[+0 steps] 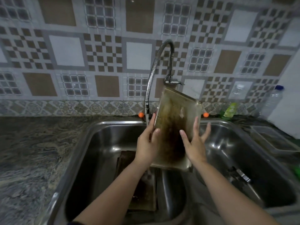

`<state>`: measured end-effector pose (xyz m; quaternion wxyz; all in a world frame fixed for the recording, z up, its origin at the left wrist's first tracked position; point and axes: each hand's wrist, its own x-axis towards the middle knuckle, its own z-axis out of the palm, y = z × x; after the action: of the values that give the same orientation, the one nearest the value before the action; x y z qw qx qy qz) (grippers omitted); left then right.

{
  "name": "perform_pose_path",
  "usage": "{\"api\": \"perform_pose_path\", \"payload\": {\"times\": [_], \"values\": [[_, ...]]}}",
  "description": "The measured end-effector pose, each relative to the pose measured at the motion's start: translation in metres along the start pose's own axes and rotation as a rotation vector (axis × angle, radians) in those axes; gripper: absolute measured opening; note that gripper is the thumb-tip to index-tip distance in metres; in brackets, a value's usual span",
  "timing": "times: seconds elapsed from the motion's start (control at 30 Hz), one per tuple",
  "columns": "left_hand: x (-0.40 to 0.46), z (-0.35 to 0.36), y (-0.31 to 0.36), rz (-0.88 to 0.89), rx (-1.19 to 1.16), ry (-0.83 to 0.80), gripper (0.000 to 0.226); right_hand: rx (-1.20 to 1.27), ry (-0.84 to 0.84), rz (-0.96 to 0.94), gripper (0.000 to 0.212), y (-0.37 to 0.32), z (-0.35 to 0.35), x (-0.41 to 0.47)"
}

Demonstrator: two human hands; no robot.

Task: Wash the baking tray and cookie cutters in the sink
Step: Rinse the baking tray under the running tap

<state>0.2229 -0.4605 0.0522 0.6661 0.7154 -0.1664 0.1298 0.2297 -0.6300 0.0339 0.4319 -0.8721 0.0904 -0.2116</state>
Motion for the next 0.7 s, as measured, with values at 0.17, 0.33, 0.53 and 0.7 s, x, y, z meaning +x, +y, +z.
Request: {"api": "perform_pose_path", "payload": {"times": [0.17, 0.33, 0.53, 0.7], "values": [[0.013, 0.049, -0.011, -0.141, -0.133, 0.005, 0.048, 0.026, -0.103, 0.075, 0.072, 0.039, -0.036, 0.038], [0.005, 0.102, -0.033, -0.255, 0.039, -0.085, 0.048, -0.043, -0.159, 0.16, 0.076, 0.085, -0.068, 0.063], [-0.015, 0.126, -0.078, -0.433, 0.816, -0.412, 0.067, -0.177, -0.295, 0.301, 0.083, 0.179, -0.094, 0.07], [-0.034, 0.142, -0.088, -0.424, 1.178, -0.467, 0.074, -0.302, -0.432, 0.333, 0.088, 0.231, -0.082, 0.062]]}}
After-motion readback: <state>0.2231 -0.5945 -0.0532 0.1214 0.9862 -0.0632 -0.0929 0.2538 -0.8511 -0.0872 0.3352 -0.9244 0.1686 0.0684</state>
